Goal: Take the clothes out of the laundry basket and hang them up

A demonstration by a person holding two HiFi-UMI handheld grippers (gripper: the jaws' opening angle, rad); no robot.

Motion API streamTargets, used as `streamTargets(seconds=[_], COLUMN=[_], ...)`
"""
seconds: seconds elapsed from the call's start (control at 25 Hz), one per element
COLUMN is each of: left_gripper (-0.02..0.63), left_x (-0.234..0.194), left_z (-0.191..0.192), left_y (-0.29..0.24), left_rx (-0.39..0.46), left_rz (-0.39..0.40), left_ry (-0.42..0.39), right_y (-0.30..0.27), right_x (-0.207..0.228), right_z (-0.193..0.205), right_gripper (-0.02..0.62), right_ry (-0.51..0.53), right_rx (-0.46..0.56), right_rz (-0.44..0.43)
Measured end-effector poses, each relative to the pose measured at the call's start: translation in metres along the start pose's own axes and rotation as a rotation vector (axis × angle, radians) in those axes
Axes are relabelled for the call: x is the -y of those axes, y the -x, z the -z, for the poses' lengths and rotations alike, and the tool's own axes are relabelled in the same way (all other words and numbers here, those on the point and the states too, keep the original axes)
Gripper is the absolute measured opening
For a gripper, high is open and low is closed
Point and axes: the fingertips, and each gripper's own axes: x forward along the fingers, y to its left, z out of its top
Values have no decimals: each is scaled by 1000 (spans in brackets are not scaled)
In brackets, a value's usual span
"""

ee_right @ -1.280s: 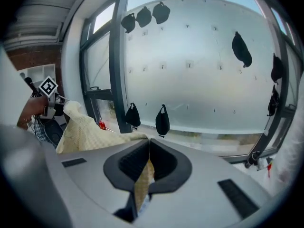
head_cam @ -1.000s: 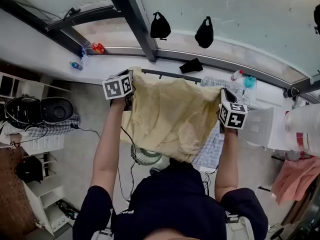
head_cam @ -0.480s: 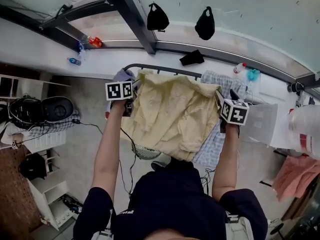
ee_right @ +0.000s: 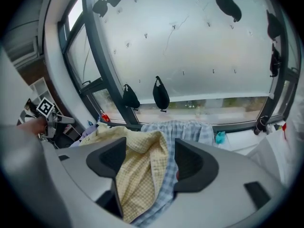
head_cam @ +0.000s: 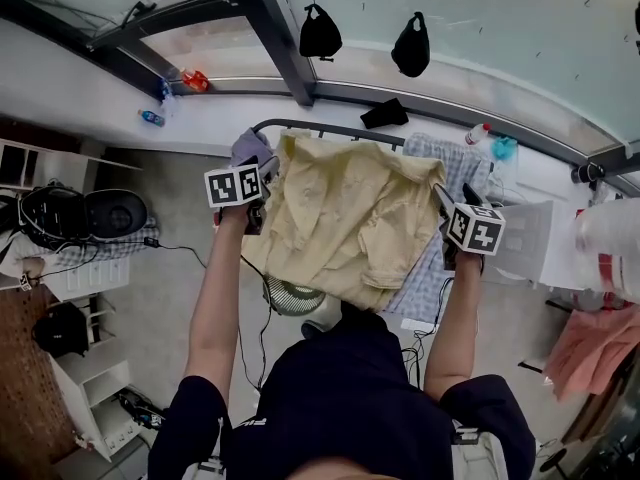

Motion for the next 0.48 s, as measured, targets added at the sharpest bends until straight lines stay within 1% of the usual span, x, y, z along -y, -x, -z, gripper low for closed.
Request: streamTargets(seconds=[0.16,0.28,0.48], left_gripper=[227,227,227], left_x=[11,19,28], left_z=[11,23,58], left_y=[30,61,112], left_rx=[46,81,122], left_rz=[26,60,112], left_ry=[-9,-22,-57], right_y=[22,45,91], right_x=[-25,-50,-93], right_z=[8,18,47], right_gripper=[319,319,319], right_ry=[22,51,93], right_rx=[26,39,75], right_rz=[-19,-21,-3])
